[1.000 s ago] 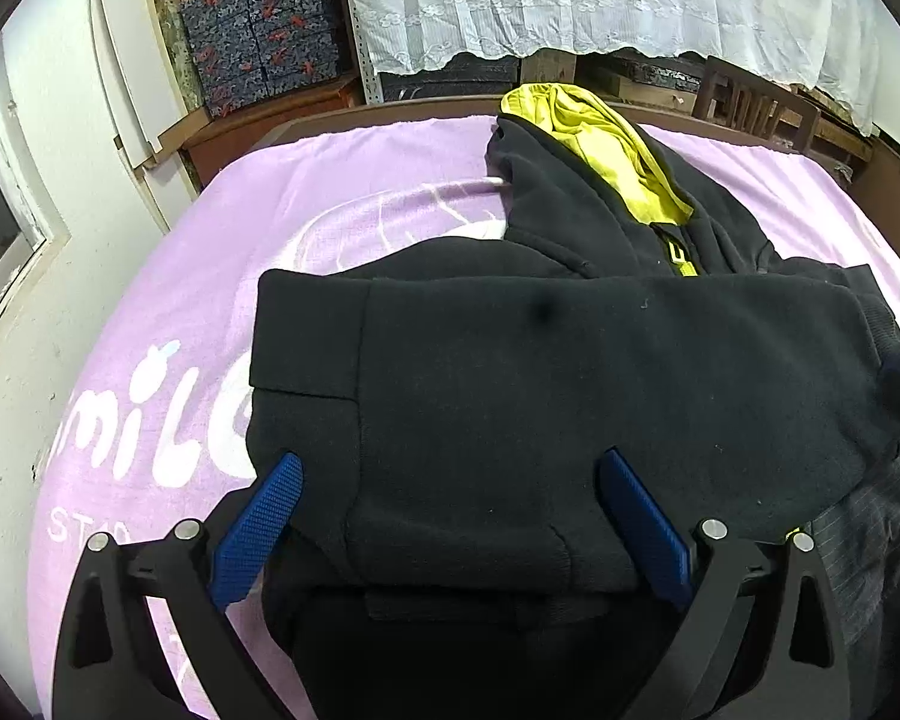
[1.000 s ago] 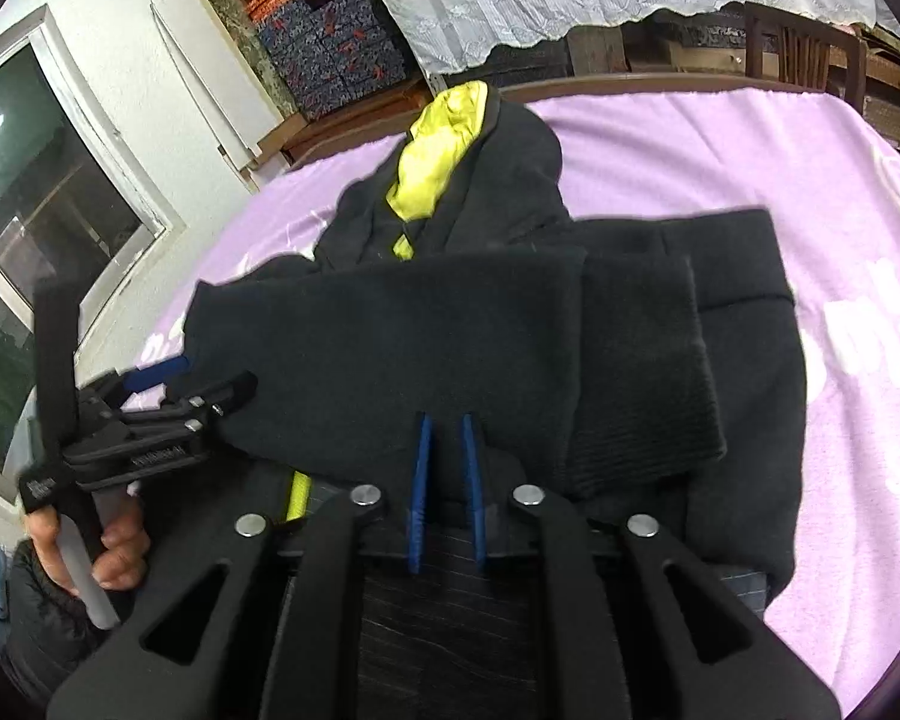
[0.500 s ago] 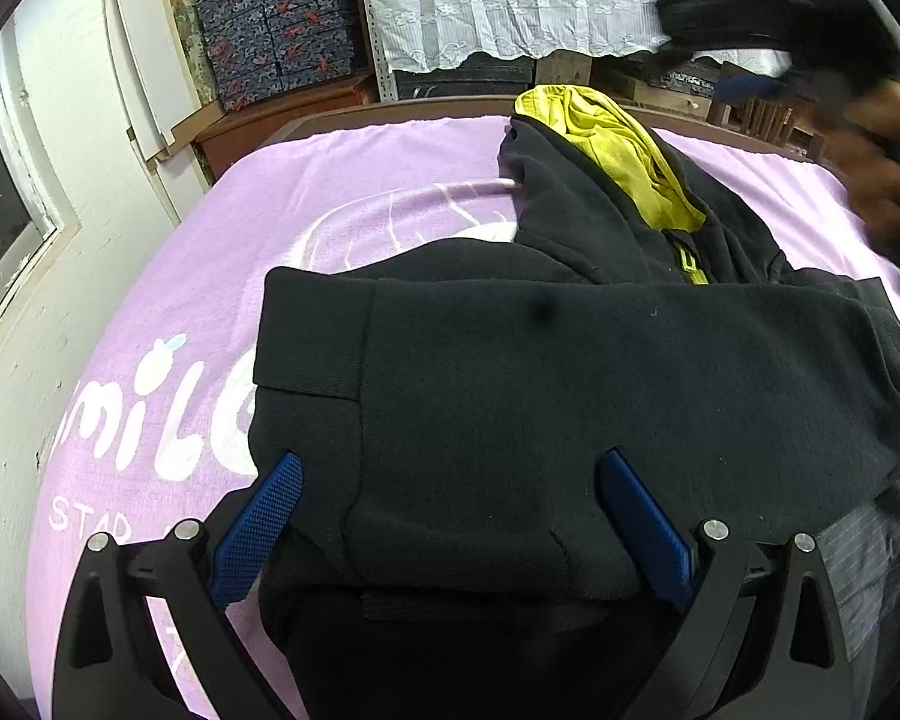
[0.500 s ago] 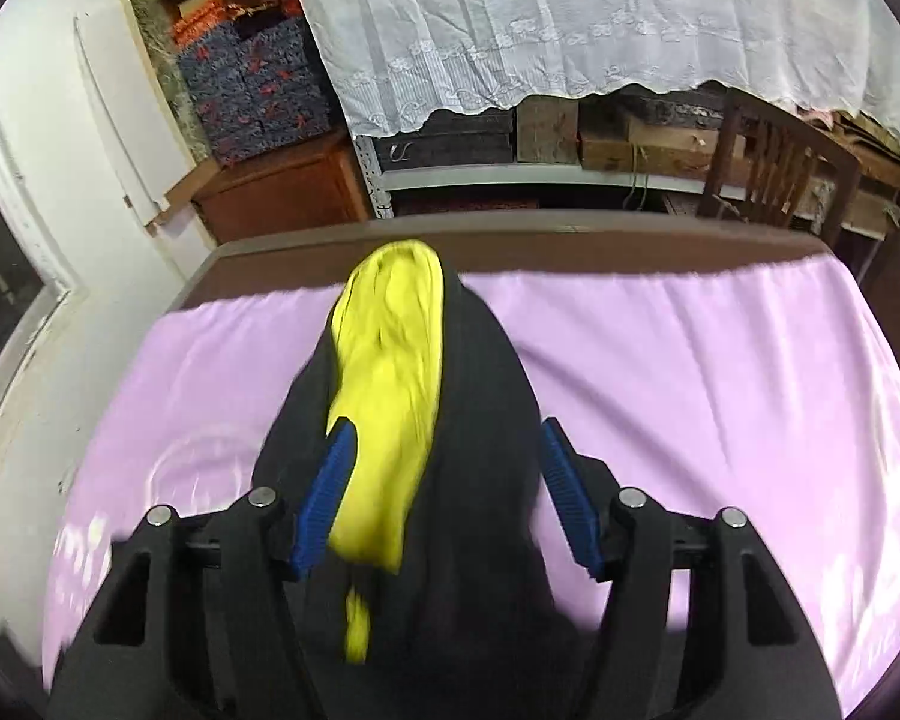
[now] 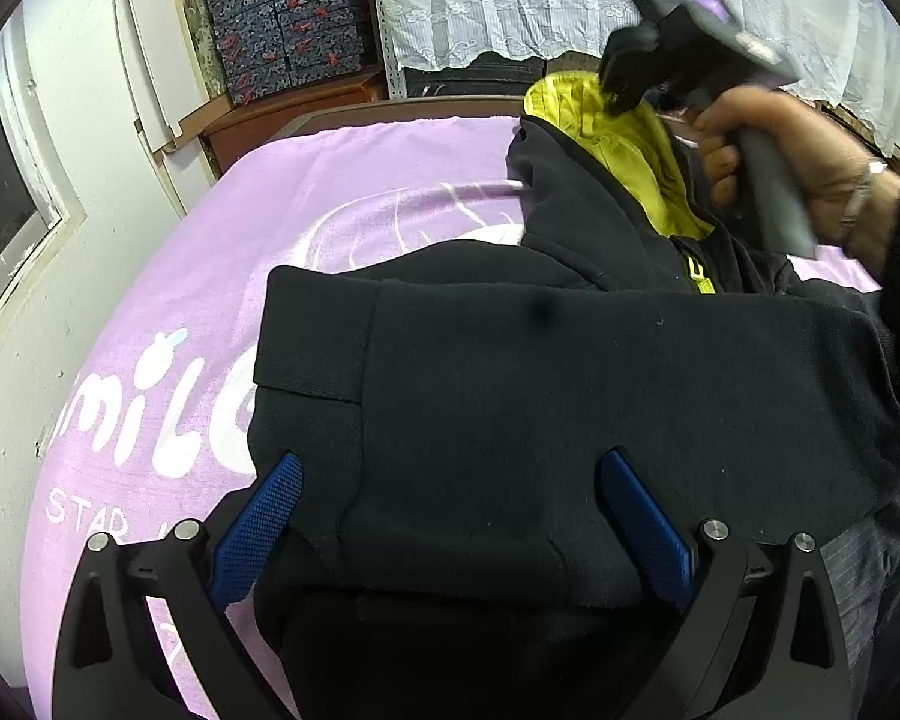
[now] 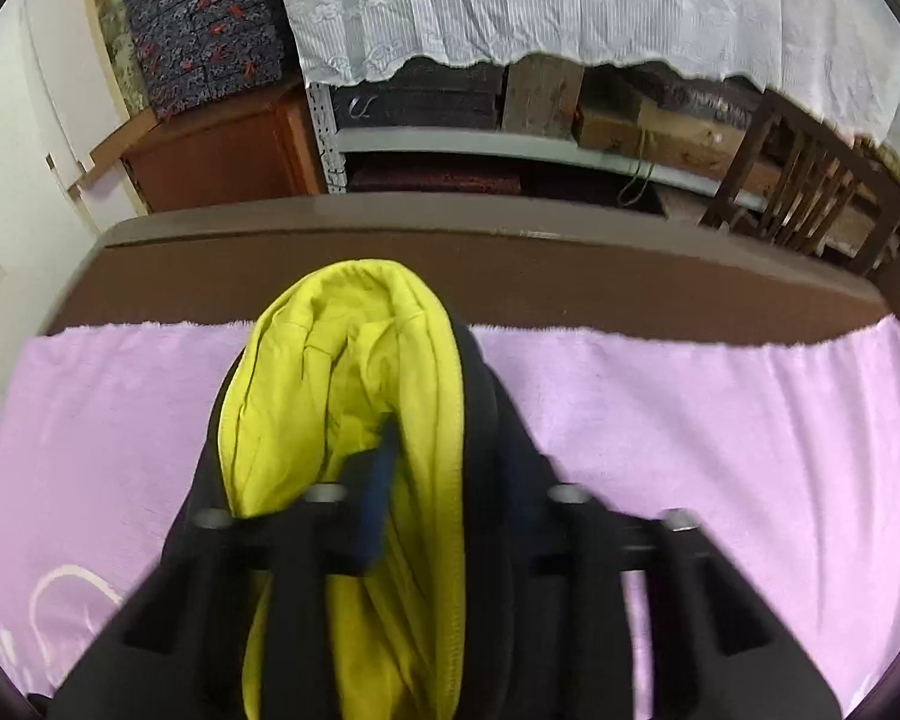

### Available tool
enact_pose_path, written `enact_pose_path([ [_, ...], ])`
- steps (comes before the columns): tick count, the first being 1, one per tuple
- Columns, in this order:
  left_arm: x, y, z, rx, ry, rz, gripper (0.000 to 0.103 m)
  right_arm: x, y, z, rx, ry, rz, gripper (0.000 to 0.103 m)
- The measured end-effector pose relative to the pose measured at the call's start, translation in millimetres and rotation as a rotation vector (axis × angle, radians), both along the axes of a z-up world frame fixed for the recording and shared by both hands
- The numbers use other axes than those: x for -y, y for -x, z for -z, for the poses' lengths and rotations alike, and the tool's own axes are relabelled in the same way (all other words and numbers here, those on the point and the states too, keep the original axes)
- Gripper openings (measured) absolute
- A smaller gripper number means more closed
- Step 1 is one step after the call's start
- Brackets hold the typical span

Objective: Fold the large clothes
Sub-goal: 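Grasp the yellow-lined hood with the right tool and lift it, then fold the hood down onto the hoodie body with the right tool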

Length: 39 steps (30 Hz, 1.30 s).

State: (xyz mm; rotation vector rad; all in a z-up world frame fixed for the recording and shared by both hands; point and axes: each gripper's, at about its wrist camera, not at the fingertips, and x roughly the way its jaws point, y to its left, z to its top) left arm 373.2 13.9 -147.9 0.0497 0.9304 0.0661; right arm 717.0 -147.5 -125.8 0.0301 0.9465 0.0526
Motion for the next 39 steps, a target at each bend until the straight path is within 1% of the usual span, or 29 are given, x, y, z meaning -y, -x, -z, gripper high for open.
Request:
enact_pose_path([
  [2,0,0,0,0.0,0.0,0.0,0.1,4,15,-19,0.046,-0.024,-0.016,0.012],
  [4,0,0,0,0.001,-0.001,0.0,0.1,9,27,-36,0.071,-0.048,-0.021,0.012],
  [5,0,0,0,0.001,-0.001,0.0,0.1,12,38,-50,0.093,-0.057,-0.03,0.012],
  [10,0,-1,0,0.0,0.001,0.001,0.1,17,93,-101,0.161,-0.049,-0.075,0.011],
  [12,-1,0,0,0.0,0.005,0.004,0.1,14,127,-123,0.201,-0.042,-0.11,0.011],
  [13,-1,0,-1,0.001,0.008,0.006,0.1,13,137,-129,0.212,-0.039,-0.117,0.011],
  [15,-5,2,-4,0.009,0.024,0.006,0.1,8,171,-145,0.244,-0.027,-0.149,0.011],
  [18,-16,8,-16,0.058,0.079,-0.025,0.1,-2,225,-162,0.296,0.027,-0.204,0.011],
  [20,-27,13,-25,0.097,0.116,-0.06,0.1,-6,260,-165,0.314,0.055,-0.236,0.011],
  [22,-46,18,-36,0.128,0.179,-0.103,0.1,-7,291,-163,0.317,0.07,-0.252,0.011],
  [23,-53,18,-39,0.131,0.207,-0.117,0.1,-5,308,-158,0.315,0.074,-0.261,0.011],
  [25,-74,21,-44,0.128,0.289,-0.159,0.1,-3,332,-146,0.305,0.082,-0.274,0.011],
  [27,-93,22,-45,0.125,0.371,-0.201,0.1,2,359,-120,0.267,0.081,-0.285,0.011],
  [28,-101,23,-45,0.128,0.4,-0.219,0.1,4,367,-108,0.243,0.078,-0.292,0.011],
  [29,-103,24,-45,0.129,0.412,-0.23,0.1,7,376,-88,0.195,0.089,-0.303,0.013],
  [31,-107,23,-47,0.135,0.4,-0.244,0.099,10,389,-48,0.095,0.141,-0.319,0.019],
  [32,-105,24,-49,0.142,0.371,-0.239,0.099,13,393,-36,0.06,0.153,-0.322,0.018],
  [34,-96,26,-54,0.152,0.323,-0.211,0.099,22,402,-16,0.007,0.158,-0.317,0.019],
  [35,-89,27,-56,0.155,0.307,-0.184,0.099,29,413,-14,0.002,0.13,-0.314,0.02],
  [37,-70,30,-61,0.15,0.304,-0.078,0.099,42,424,-19,0.01,0.073,-0.304,0.03],
  [39,-50,33,-61,0.124,0.308,0.021,0.099,58,431,-34,0.044,-0.019,-0.278,0.051],
])
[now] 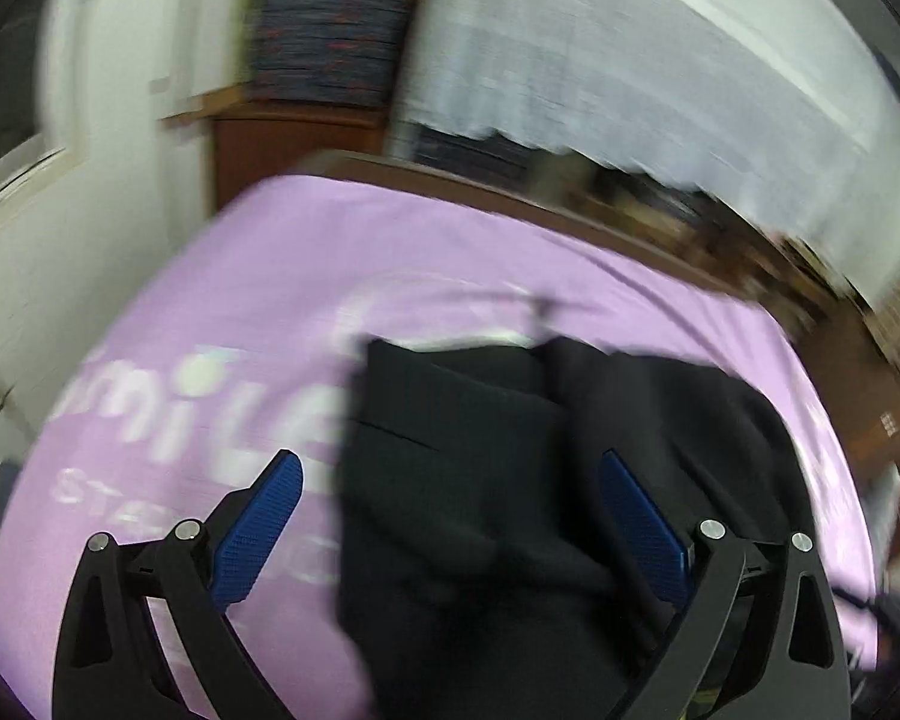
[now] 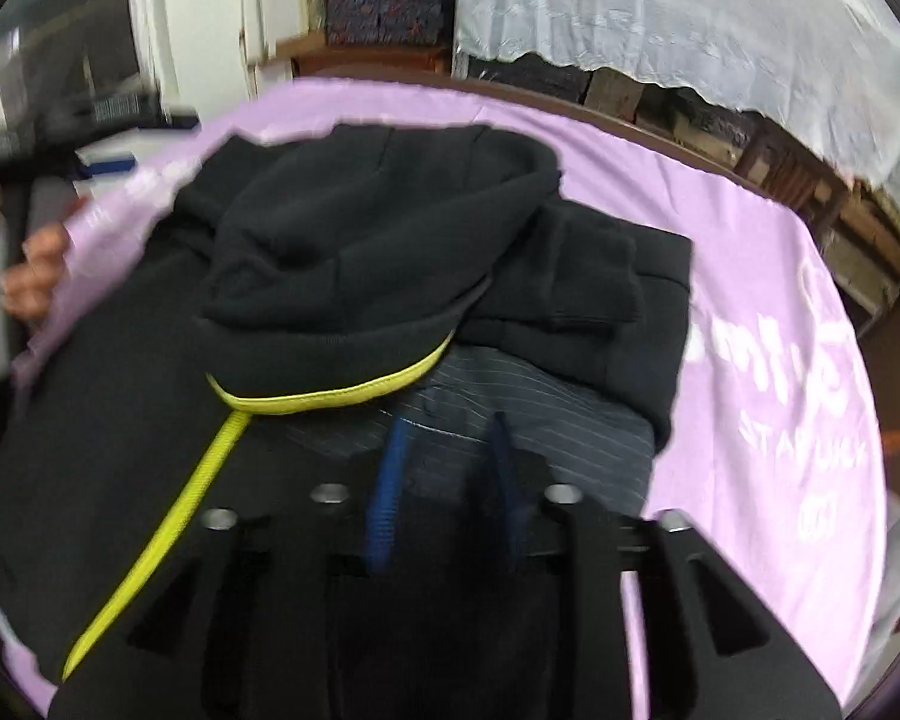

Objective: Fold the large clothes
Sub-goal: 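Fold the hood down onto the hoodie body with the right tool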

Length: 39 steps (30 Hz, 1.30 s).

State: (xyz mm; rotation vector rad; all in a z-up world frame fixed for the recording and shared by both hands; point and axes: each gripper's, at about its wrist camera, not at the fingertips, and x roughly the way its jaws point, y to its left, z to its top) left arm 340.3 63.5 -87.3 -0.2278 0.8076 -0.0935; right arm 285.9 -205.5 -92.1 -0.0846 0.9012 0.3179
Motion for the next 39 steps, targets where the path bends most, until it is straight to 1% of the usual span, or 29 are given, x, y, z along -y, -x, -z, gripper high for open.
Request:
enact_pose_path([
  [1,14,2,2,-0.01,-0.012,0.052,0.099,9,0,-7,0.007,-0.056,0.018,0.055],
  [2,24,4,4,-0.018,-0.031,0.08,0.099,15,-1,-10,0.006,-0.108,0.034,0.058],
  [4,48,7,12,-0.035,-0.11,0.137,0.099,31,-10,-16,-0.013,-0.232,0.082,0.065],
  [5,57,7,16,-0.035,-0.142,0.157,0.099,42,-19,-15,-0.043,-0.333,0.127,0.07],
  [7,71,10,23,-0.025,-0.204,0.185,0.099,52,-32,-11,-0.093,-0.448,0.178,0.07],
  [8,76,11,25,-0.014,-0.23,0.191,0.099,56,-40,-5,-0.132,-0.518,0.215,0.07],
  [9,81,12,27,0.002,-0.258,0.195,0.099,58,-46,1,-0.156,-0.565,0.232,0.07],
  [10,84,14,29,0.015,-0.276,0.199,0.097,58,-50,6,-0.18,-0.607,0.238,0.07],
  [11,87,15,29,0.026,-0.286,0.209,0.09,54,-57,14,-0.217,-0.635,0.236,0.064],
  [12,88,16,31,0.027,-0.285,0.222,0.085,49,-61,20,-0.247,-0.643,0.228,0.046],
  [13,89,15,31,0.025,-0.281,0.233,0.073,44,-65,26,-0.282,-0.651,0.211,0.034],
  [14,90,15,31,0.025,-0.278,0.24,0.063,37,-67,30,-0.319,-0.669,0.186,0.017],
  [16,85,15,24,0.047,-0.272,0.227,0.057,33,-62,28,-0.316,-0.687,0.181,0.015],
  [17,83,16,21,0.058,-0.265,0.216,0.057,34,-61,25,-0.313,-0.731,0.172,0.013],
  [20,69,20,6,0.091,-0.211,0.18,0.057,41,-57,22,-0.333,-0.948,0.155,0.011],
  [21,66,19,5,0.089,-0.207,0.177,0.057,43,-52,21,-0.33,-0.991,0.156,0.011],
  [22,68,19,6,0.08,-0.216,0.178,0.057,45,-49,22,-0.325,-0.993,0.162,0.011],
  [24,76,15,17,0.031,-0.257,0.201,0.057,46,-39,31,-0.326,-0.872,0.209,0.011],
  [26,87,12,29,-0.013,-0.299,0.236,0.059,46,-33,48,-0.355,-0.738,0.25,0.011],
  [27,96,13,36,-0.019,-0.349,0.252,0.06,48,-31,53,-0.358,-0.727,0.254,0.01],
  [28,103,16,39,-0.003,-0.403,0.256,0.064,51,-29,55,-0.355,-0.729,0.248,0.01],
  [30,108,20,37,0.03,-0.451,0.25,0.068,52,-27,49,-0.343,-0.689,0.237,0.014],
  [31,107,21,35,0.041,-0.444,0.247,0.068,52,-27,46,-0.33,-0.658,0.238,0.02],
  [33,101,25,25,0.074,-0.386,0.238,0.068,49,-23,34,-0.293,-0.592,0.225,0.028],
  [36,96,33,11,0.135,-0.331,0.231,0.071,53,-16,8,-0.195,-0.543,0.219,0.029],
  [38,98,39,4,0.17,-0.282,0.254,0.074,49,-16,-9,-0.124,-0.516,0.205,0.029],
  [39,100,41,4,0.174,-0.272,0.269,0.075,46,-17,-13,-0.108,-0.513,0.194,0.029],
])
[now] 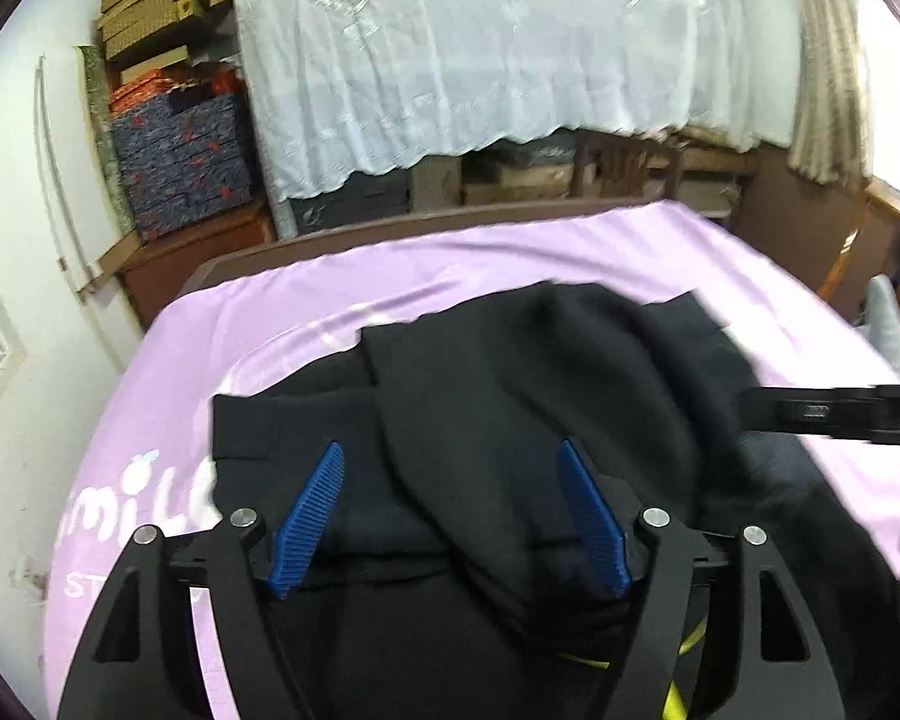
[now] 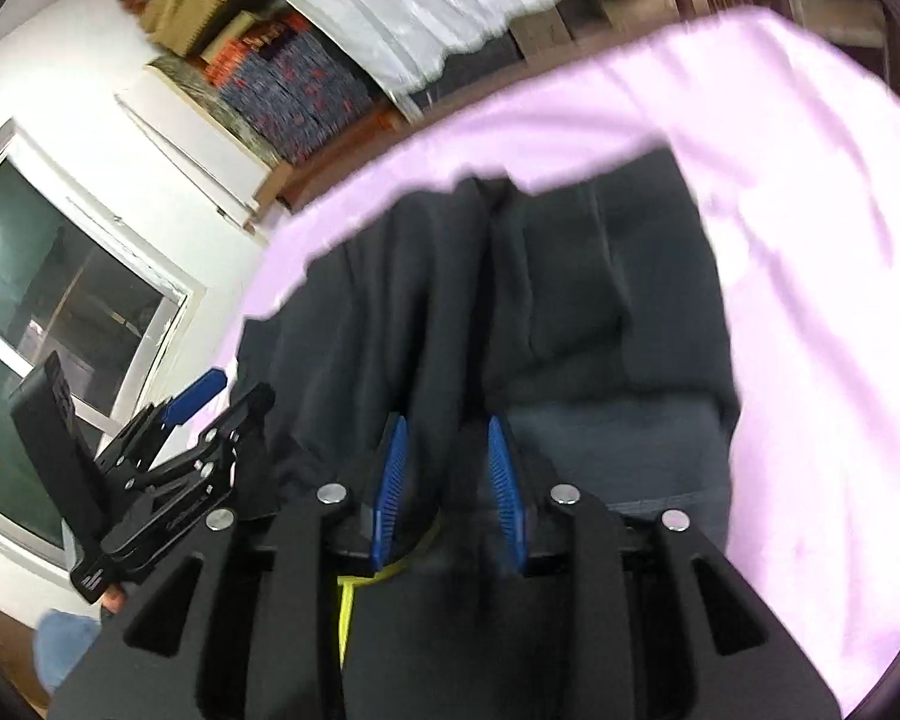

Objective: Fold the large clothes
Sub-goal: 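Fold the hood down onto the hoodie body with the right tool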

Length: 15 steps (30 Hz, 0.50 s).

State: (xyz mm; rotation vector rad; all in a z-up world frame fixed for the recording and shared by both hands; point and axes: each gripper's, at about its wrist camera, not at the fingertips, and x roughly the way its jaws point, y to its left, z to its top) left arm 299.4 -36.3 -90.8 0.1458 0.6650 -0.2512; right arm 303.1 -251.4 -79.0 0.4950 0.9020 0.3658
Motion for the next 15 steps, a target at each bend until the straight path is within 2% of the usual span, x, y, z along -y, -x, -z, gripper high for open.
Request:
enact_pose_path([
  [3,14,1,9,-0.019,-0.039,0.049,0.075,-11,-9,-4,0.008,-0.031,-0.038,0.027],
  [7,28,-16,41,-0.135,-0.117,0.076,0.076,-20,-30,16,-0.035,-0.035,-0.038,0.024],
  [8,30,-22,50,-0.163,-0.13,0.072,0.079,-18,-34,22,-0.045,-0.032,-0.033,0.024],
  [11,28,-26,52,-0.172,-0.128,0.066,0.084,-10,-49,51,-0.082,-0.046,-0.047,0.019],
  [15,26,-30,54,-0.176,-0.125,0.058,0.087,-1,-53,60,-0.088,-0.116,-0.057,0.018],
])
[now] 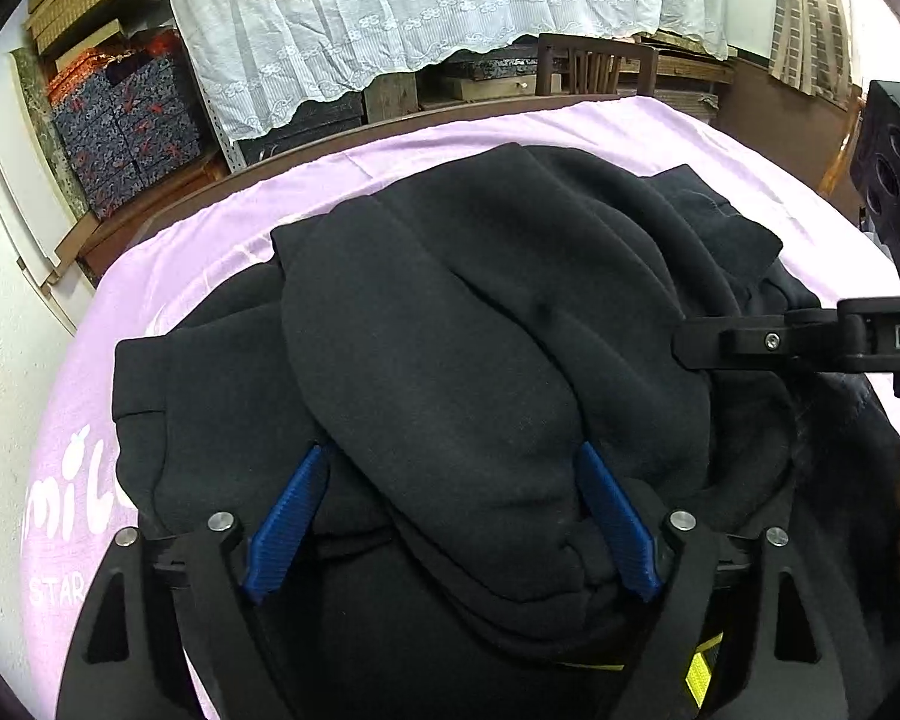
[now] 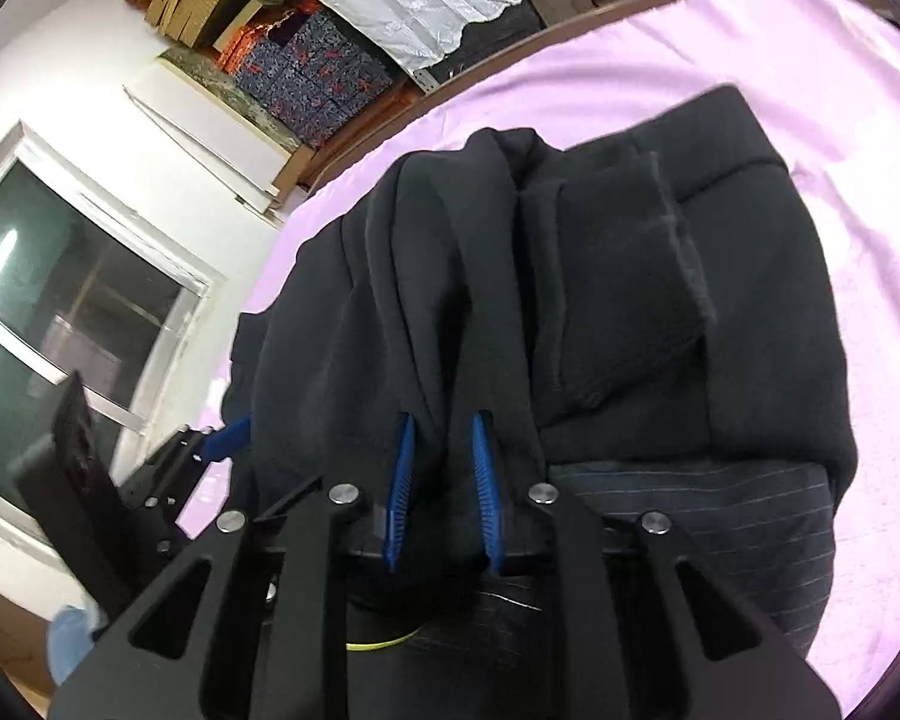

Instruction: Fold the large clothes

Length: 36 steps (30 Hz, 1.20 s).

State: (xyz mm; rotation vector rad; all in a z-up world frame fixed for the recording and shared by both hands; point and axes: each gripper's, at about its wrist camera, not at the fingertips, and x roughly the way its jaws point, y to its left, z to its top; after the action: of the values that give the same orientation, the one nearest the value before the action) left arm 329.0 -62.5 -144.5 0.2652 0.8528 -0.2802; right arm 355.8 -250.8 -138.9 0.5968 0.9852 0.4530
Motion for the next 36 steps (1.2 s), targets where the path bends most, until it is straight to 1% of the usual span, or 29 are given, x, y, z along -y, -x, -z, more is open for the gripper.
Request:
enact_pose_path([
  [2,-3,-2,1,-0.002,0.007,0.0,0.087,0,1,0,0.013,0.013,-0.006,0.018],
  [5,-9,3,-4,0.004,0.039,-0.003,0.087,-4,-3,-5,0.011,0.024,-0.026,0.019],
  [7,-13,9,-11,0.019,0.034,-0.024,0.087,-1,1,-11,0.01,0.008,-0.028,0.021],
  [8,-16,15,-16,0.031,0.034,-0.036,0.086,1,9,-18,0.022,0.003,-0.024,0.021],
  [10,-22,31,-26,0.041,0.055,-0.044,0.086,4,26,-31,0.061,-0.01,-0.036,0.029],
  [11,-24,39,-28,0.039,0.064,-0.043,0.086,5,38,-38,0.085,-0.012,-0.05,0.035],
  [12,-25,47,-29,0.037,0.068,-0.039,0.086,5,45,-41,0.096,-0.005,-0.058,0.037],
  [14,-23,58,-24,0.025,0.05,-0.038,0.087,0,61,-43,0.106,0.02,-0.087,0.037],
  [16,-19,64,-15,0.009,0.005,-0.045,0.087,-5,68,-40,0.098,0.037,-0.104,0.037],
  [18,-15,66,-6,-0.005,-0.025,-0.065,0.091,-9,70,-33,0.073,0.05,-0.119,0.037],
  [19,-16,66,-4,-0.009,-0.029,-0.077,0.094,-10,68,-28,0.046,0.07,-0.114,0.037],
  [21,-19,68,-2,-0.017,-0.019,-0.086,0.096,-11,64,-17,-0.003,0.104,-0.092,0.045],
  [22,-21,69,-2,-0.027,-0.01,-0.092,0.096,-9,63,-12,-0.023,0.107,-0.082,0.045],
  [23,-23,71,-2,-0.032,-0.005,-0.101,0.096,-5,63,-11,-0.025,0.081,-0.077,0.045],
  [25,-26,80,-7,-0.01,-0.002,-0.116,0.095,4,70,-17,-0.009,0.049,-0.061,0.047],
  [27,-30,93,-20,0.038,0.022,-0.114,0.095,16,79,-24,0.025,0.012,-0.046,0.056],
  [29,-34,104,-33,0.082,0.049,-0.112,0.095,32,89,-36,0.073,-0.004,-0.012,0.063],
  [30,-35,108,-38,0.104,0.058,-0.111,0.095,39,92,-39,0.089,-0.001,0.005,0.064],
  [32,-41,116,-48,0.142,0.073,-0.109,0.095,56,97,-44,0.107,0.012,0.035,0.065],
  [36,-48,117,-53,0.153,0.071,-0.124,0.095,84,101,-41,0.097,0.011,0.078,0.065],
])
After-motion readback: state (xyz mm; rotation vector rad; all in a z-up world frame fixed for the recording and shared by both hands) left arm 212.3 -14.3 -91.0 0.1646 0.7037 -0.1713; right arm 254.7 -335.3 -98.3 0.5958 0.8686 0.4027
